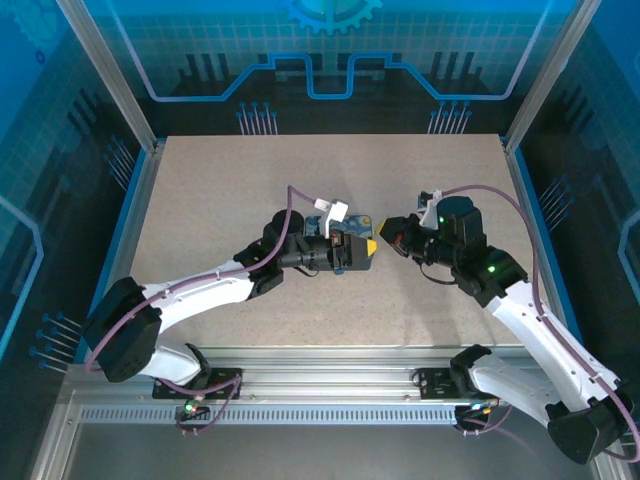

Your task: Unlock the padlock with the key

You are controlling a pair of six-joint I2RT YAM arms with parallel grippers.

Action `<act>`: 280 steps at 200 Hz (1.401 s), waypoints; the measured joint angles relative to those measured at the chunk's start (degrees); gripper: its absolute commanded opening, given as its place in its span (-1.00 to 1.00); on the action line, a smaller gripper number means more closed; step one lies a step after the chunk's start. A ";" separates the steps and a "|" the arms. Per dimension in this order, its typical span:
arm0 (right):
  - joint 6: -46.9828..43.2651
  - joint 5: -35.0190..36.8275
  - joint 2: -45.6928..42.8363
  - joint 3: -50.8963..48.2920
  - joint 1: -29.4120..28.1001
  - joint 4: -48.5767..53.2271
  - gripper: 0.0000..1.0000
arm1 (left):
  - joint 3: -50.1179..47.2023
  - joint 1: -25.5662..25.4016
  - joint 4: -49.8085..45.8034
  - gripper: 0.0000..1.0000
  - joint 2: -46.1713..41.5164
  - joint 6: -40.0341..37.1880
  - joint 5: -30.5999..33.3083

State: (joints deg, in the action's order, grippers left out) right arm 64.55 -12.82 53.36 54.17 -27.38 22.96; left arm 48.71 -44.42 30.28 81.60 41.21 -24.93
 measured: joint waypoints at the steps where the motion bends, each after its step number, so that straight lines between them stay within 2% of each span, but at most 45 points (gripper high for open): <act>1: 0.00 -0.07 0.00 0.00 0.00 0.00 -0.90 | 0.00 0.00 0.00 -0.11 0.00 -0.02 0.00; 62: 0.85 -1.01 -0.72 -0.50 0.00 -0.98 -0.90 | 1.11 0.00 -0.07 -0.07 0.00 -0.85 0.02; 93: 1.29 -1.18 -0.98 -1.25 0.00 -1.22 -0.90 | 1.81 0.00 -0.04 -0.21 0.00 -0.90 0.02; 144: 1.46 -1.14 -1.09 -1.42 0.00 -1.20 -0.90 | 2.08 0.00 -0.33 -0.29 0.02 -1.03 0.02; 170: 1.49 -1.14 -1.29 -1.42 0.00 -1.20 -0.90 | 2.08 0.00 -0.46 -0.19 0.00 -1.14 0.04; 212: 1.51 -1.11 -1.70 -1.42 0.00 -1.18 -0.90 | 1.88 -0.02 -0.55 -0.19 0.00 -1.25 1.01; 280: 1.70 -0.83 -2.08 -1.42 0.00 -1.18 -0.91 | 1.88 -0.92 -1.77 -0.36 0.02 -2.40 3.19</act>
State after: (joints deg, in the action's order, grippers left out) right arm 66.26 -13.65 51.29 52.75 -27.38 21.78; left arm 50.59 -45.34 28.51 81.62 38.81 -21.74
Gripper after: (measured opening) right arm 0.063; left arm 0.341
